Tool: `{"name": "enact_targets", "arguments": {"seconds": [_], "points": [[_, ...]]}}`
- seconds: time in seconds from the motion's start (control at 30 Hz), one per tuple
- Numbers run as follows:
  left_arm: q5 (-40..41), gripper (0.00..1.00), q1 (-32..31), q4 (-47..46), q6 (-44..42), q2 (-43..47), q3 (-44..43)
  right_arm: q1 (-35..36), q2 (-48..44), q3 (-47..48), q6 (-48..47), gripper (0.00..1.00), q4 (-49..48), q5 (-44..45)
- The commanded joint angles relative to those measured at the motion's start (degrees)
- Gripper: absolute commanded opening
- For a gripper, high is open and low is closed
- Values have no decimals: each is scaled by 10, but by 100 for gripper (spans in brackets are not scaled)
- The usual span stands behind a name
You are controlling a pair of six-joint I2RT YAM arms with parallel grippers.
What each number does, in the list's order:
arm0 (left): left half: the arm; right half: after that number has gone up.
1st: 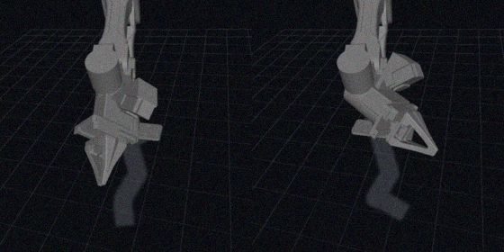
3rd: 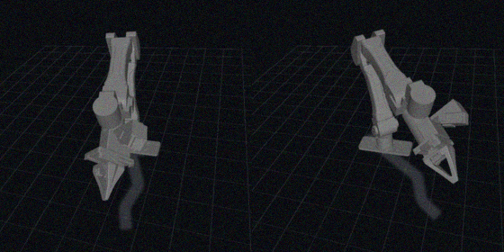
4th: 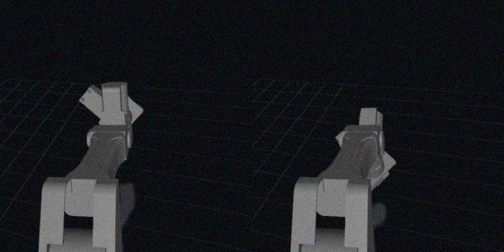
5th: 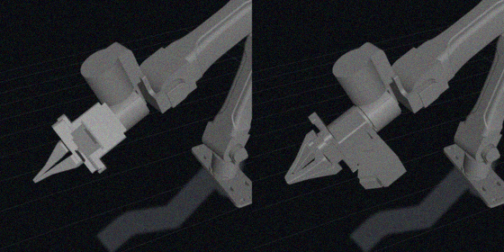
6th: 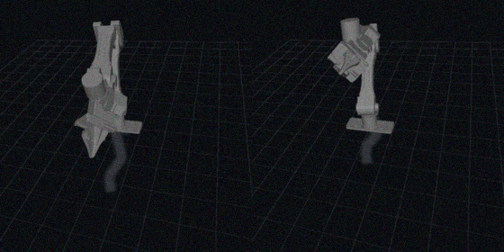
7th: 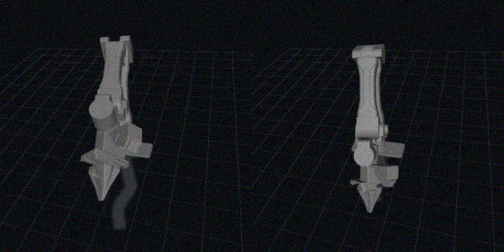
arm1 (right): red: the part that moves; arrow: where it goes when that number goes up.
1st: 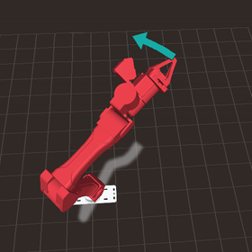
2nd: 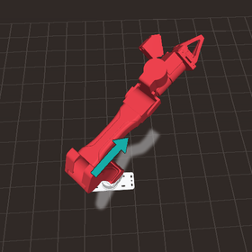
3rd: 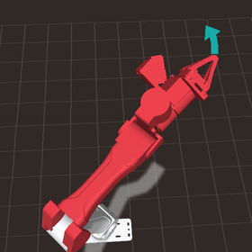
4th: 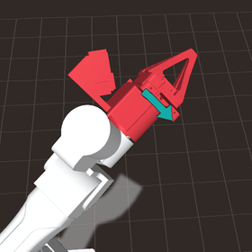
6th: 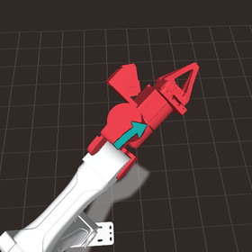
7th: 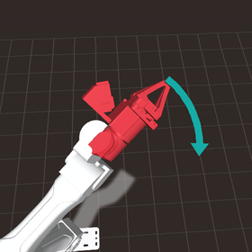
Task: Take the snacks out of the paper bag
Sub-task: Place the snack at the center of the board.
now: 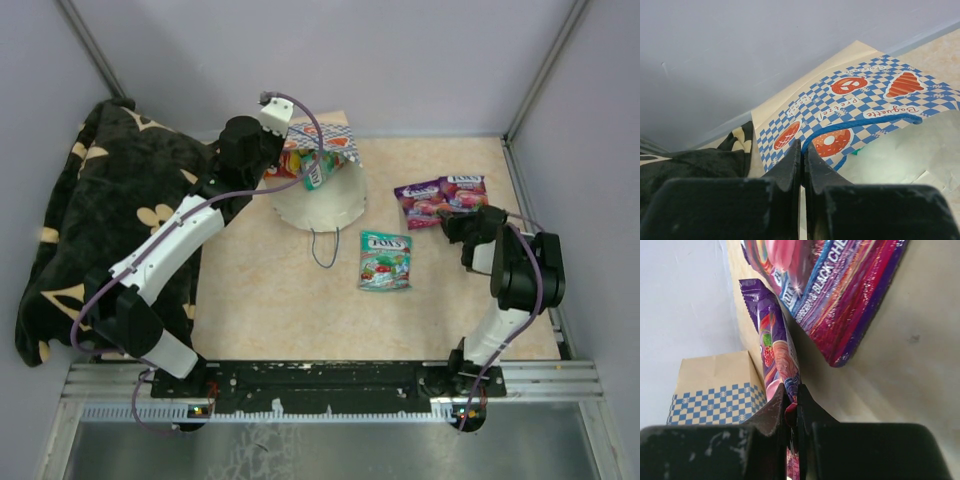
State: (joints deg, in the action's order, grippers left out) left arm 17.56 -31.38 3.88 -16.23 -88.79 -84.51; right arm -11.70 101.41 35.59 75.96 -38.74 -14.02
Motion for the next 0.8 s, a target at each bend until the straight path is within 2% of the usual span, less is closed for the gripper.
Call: {"name": "enact_targets", "arguments": {"seconds": [0.0, 0.27, 0.77], "points": [[-11, 4, 3, -9, 11, 13, -12, 13, 16, 10, 23, 0, -81, 33], [-13, 4, 2, -2, 11, 5, -24, 56, 69, 65, 72, 0, -84, 120], [-11, 5, 3, 9, 0, -11, -42, 72, 197, 272, 90, 0, 12, 139]]}}
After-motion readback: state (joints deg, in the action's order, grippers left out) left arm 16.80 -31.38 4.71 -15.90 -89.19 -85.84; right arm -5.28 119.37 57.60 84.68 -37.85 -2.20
